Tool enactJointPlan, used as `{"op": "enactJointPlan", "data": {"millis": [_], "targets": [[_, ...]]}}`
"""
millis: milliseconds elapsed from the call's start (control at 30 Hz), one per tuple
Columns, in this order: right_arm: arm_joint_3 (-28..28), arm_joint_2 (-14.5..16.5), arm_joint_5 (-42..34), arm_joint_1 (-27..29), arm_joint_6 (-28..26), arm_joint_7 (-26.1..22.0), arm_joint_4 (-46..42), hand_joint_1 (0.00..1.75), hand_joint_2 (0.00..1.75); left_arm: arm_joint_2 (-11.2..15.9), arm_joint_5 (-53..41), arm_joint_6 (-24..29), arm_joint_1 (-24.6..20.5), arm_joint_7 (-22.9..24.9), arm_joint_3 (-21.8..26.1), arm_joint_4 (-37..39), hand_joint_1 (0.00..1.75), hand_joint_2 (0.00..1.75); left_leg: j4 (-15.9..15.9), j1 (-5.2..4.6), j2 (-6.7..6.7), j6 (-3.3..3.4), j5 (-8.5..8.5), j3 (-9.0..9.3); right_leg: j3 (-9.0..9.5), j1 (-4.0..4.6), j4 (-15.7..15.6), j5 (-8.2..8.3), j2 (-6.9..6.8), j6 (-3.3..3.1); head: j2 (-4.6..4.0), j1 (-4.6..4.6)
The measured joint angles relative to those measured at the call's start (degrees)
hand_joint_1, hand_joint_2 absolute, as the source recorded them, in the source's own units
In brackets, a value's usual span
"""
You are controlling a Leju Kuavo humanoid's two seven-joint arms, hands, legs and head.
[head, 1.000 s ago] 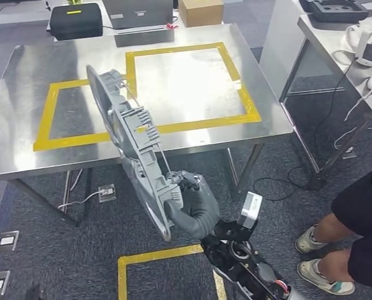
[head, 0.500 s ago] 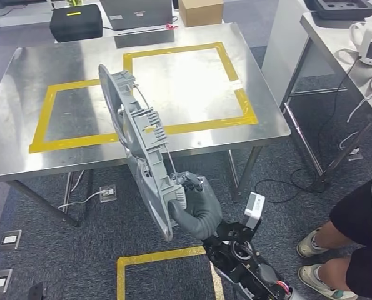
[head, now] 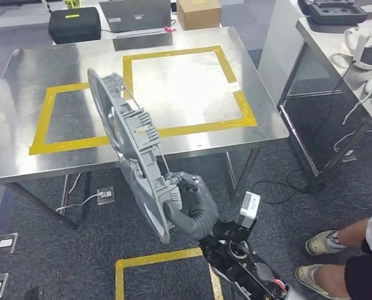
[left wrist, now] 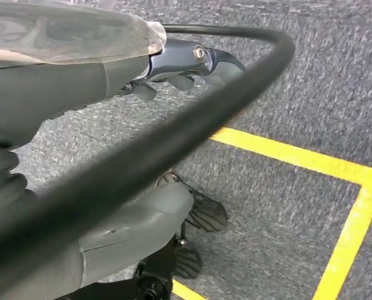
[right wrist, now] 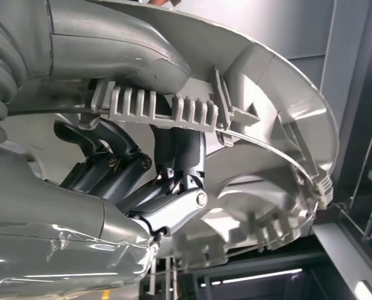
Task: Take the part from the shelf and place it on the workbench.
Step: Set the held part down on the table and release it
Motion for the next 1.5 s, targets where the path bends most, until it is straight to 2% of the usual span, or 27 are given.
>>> {"op": "enactJointPlan", "data": {"millis": [67,100,133,167,233,267,333,400,467,567,600,633,667,733,767,833,933,1000,1067,1100,1133,1167,1233,1267,1333,1433,1500], "targets": [[0.01,-0.01,-0.02,-0.02,0.02,-0.07,0.03,1.75,1.75,-0.03,-0.08,-0.05,0.01,0.00,0.00,0.00,0.00,1.75,-0.06,0.07,0.07,-0.01,-0.09,0.17,-3.98,-0.31,7.86,-2.98,-0.03,0.56,0.00,0.59],[0.01,-0.02,-0.03,0.03,0.03,-0.09,0.09,1.75,1.75,-0.07,-0.10,-0.07,0.02,0.00,0.00,0.00,0.00,1.75,0.01,0.16,0.05,-0.15,-0.24,0.25,-5.28,-0.53,10.05,-3.17,-0.05,0.87,0.00,0.79],[0.01,-0.02,-0.04,0.05,0.03,-0.09,0.19,1.75,1.75,-0.12,-0.11,-0.08,0.04,0.01,0.00,0.00,0.00,1.75,0.16,0.34,-0.01,-0.40,-0.47,0.37,-5.53,-0.78,9.92,-2.16,-0.07,1.21,0.00,0.98],[0.01,-0.02,-0.05,0.05,0.03,-0.09,0.30,1.75,1.75,-0.18,-0.11,-0.09,0.05,0.01,0.00,0.00,0.00,1.75,0.44,0.59,-0.12,-0.76,-0.80,0.53,-4.63,-1.08,7.46,-0.15,-0.09,1.56,0.00,1.15],[0.02,-0.03,-0.05,0.04,0.07,-0.09,0.46,1.75,1.75,-0.13,-0.10,-0.10,0.08,0.02,0.00,0.01,0.00,1.75,1.47,0.98,-0.36,-1.77,-1.77,0.60,-1.57,-1.49,0.20,3.56,0.04,2.31,0.00,1.66],[0.03,-0.03,-0.05,0.02,0.10,-0.11,0.49,1.75,1.75,-0.06,-0.10,-0.10,0.08,0.03,0.00,0.01,0.00,1.75,2.21,1.02,-0.49,-2.30,-2.17,0.33,-0.38,-1.52,-2.27,4.23,0.17,2.21,0.00,1.96],[0.04,-0.02,-0.01,0.03,0.16,-0.14,0.50,1.75,1.75,0.03,-0.10,-0.10,0.03,0.09,0.00,0.02,0.00,1.75,3.06,0.99,-0.63,-3.16,-2.51,-0.31,0.19,-1.18,-3.29,3.66,0.46,1.21,0.00,1.94],[0.04,-0.02,0.08,0.08,0.16,-0.10,0.49,1.75,1.75,-0.08,-0.09,-0.10,-0.01,0.18,0.00,0.01,0.00,1.75,3.44,1.20,-0.51,-3.68,-2.71,-0.52,0.17,-1.04,-3.13,3.40,0.47,-0.09,0.00,1.27],[0.03,-0.02,0.18,0.00,0.13,-0.07,0.48,1.75,1.75,-0.13,-0.08,-0.08,-0.08,0.22,0.00,0.00,0.00,1.75,6.66,1.23,0.12,-3.79,-4.27,-2.05,0.54,-0.98,-3.28,3.21,0.36,-1.00,0.00,0.49],[0.03,-0.02,0.22,-0.15,0.01,-0.09,0.49,1.75,1.75,-0.11,-0.09,-0.01,-0.17,0.21,0.00,0.00,0.00,1.75,18.89,0.74,0.62,-3.40,-8.50,-9.20,0.84,-0.55,-3.39,2.83,0.05,-1.90,0.00,-0.83],[0.03,-0.02,0.22,-0.13,-0.04,-0.09,0.49,1.75,1.75,-0.10,-0.09,0.01,-0.11,0.21,0.00,0.00,0.00,1.75,21.62,0.56,0.61,-3.19,-8.75,-11.19,0.98,-0.34,-3.39,2.69,0.01,-2.11,0.00,-1.13],[0.03,-0.02,0.22,-0.12,-0.11,-0.08,0.50,1.75,1.75,-0.09,-0.09,0.03,-0.04,0.21,0.00,0.00,0.00,1.75,22.06,0.39,0.61,-2.90,-7.82,-12.08,1.20,-0.17,-3.39,2.51,0.00,-2.30,0.00,-1.34],[0.03,-0.02,0.22,-0.12,-0.17,-0.06,0.50,1.75,1.75,-0.08,-0.10,0.04,0.02,0.21,0.00,0.00,0.00,1.75,20.09,0.20,0.61,-2.51,-5.81,-11.76,1.50,-0.05,-3.39,2.31,0.02,-2.41,0.00,-1.51],[0.03,-0.02,0.22,-0.12,-0.26,-0.02,0.50,1.75,1.75,-0.01,-0.11,0.05,0.03,0.20,0.00,0.00,0.00,1.75,12.23,-0.25,0.67,-1.67,-1.15,-8.80,2.12,0.04,-3.45,1.85,0.05,-2.39,0.00,-1.88],[0.03,-0.02,0.22,-0.14,-0.27,-0.01,0.49,1.75,1.75,0.04,-0.14,0.05,-0.05,0.20,0.00,0.00,0.00,1.75,8.80,-0.52,0.68,-1.38,0.11,-7.42,2.27,0.13,-3.46,1.65,0.07,-2.24,0.00,-2.09],[0.05,-0.02,0.22,-0.13,-0.32,-0.01,0.48,1.75,1.75,0.09,-0.22,0.05,-0.21,0.20,-0.01,0.00,0.00,1.75,6.10,-0.93,0.68,-1.04,0.24,-6.34,2.34,0.31,-3.72,1.46,0.06,-1.79,0.00,-2.35],[0.05,-0.02,0.24,-0.10,-0.39,0.06,0.48,1.75,1.75,0.07,-0.27,0.05,-0.18,0.20,-0.02,0.00,0.00,1.75,5.47,-0.79,0.63,-0.45,0.04,-5.98,2.30,0.42,-3.63,0.77,-0.04,-1.04,0.00,-2.13],[0.04,-0.02,0.26,-0.11,-0.42,0.14,0.48,1.75,1.75,0.04,-0.27,0.05,-0.10,0.20,-0.02,0.00,0.00,1.75,5.20,-0.64,0.66,0.12,-0.16,-5.49,0.30,0.43,0.88,-1.75,-0.11,-0.69,0.00,-1.42],[0.06,-0.02,0.28,-0.04,-0.43,0.25,0.48,1.75,1.75,0.03,-0.27,0.05,-0.08,0.20,-0.02,0.00,0.00,1.75,5.19,-0.96,0.65,0.67,-0.51,-5.08,-3.77,0.44,9.29,-5.04,-0.15,-0.65,0.00,-0.61],[0.07,-0.02,0.28,0.05,-0.43,0.31,0.48,1.75,1.75,0.01,-0.27,0.05,-0.06,0.20,-0.02,0.00,0.00,1.75,5.20,-1.15,0.63,0.87,-0.71,-4.82,-5.56,0.48,12.52,-5.77,-0.15,-0.70,0.00,-0.28],[0.07,-0.02,0.29,0.15,-0.43,0.37,0.48,1.75,1.75,-0.01,-0.27,0.05,-0.03,0.20,-0.02,0.00,0.00,1.75,5.21,-1.35,0.58,1.01,-0.94,-4.49,-6.44,0.55,13.69,-5.33,-0.15,-0.83,0.00,-0.03],[0.06,-0.02,0.29,0.23,-0.43,0.42,0.48,1.75,1.75,-0.03,-0.27,0.05,-0.01,0.20,-0.02,0.00,0.00,1.75,5.21,-1.56,0.49,1.10,-1.21,-4.03,-6.15,0.69,12.33,-3.62,-0.14,-1.11,0.00,0.22],[0.05,-0.02,0.29,0.31,-0.43,0.47,0.48,1.75,1.75,-0.09,-0.27,0.05,0.02,0.20,-0.02,0.00,0.00,1.75,5.16,-1.86,0.33,1.18,-1.83,-3.00,-3.06,1.14,4.59,1.36,-0.10,-2.26,0.00,0.73],[0.05,-0.02,0.29,0.28,-0.43,0.49,0.46,1.75,1.75,-0.14,-0.27,0.05,-0.02,0.20,-0.03,0.00,0.00,1.75,5.16,-2.00,0.29,1.15,-2.08,-2.65,-1.33,1.40,0.91,3.17,-0.10,-2.89,0.00,0.77],[0.05,-0.02,0.30,0.21,-0.42,0.49,0.44,1.75,1.75,-0.26,-0.27,0.05,-0.07,0.20,-0.04,0.00,0.00,1.75,5.08,-1.89,0.34,0.88,-2.27,-2.55,0.51,1.78,-2.69,4.01,-0.17,-3.74,0.00,0.94],[0.04,0.03,0.31,0.22,-0.44,0.52,0.40,1.75,1.75,-0.29,-0.27,0.05,-0.02,0.20,-0.04,-0.01,0.00,1.75,5.12,-1.99,0.55,0.22,-2.52,-2.70,1.75,1.48,-5.08,3.91,-0.27,-3.93,0.00,1.31],[0.03,0.10,0.31,0.20,-0.44,0.55,0.37,1.75,1.75,-0.22,-0.28,0.05,-0.17,0.20,-0.04,-0.01,0.00,1.75,8.51,-1.98,0.58,-0.38,-4.38,-4.25,2.85,0.84,-6.81,4.13,-0.41,-3.93,0.00,0.99]]}}
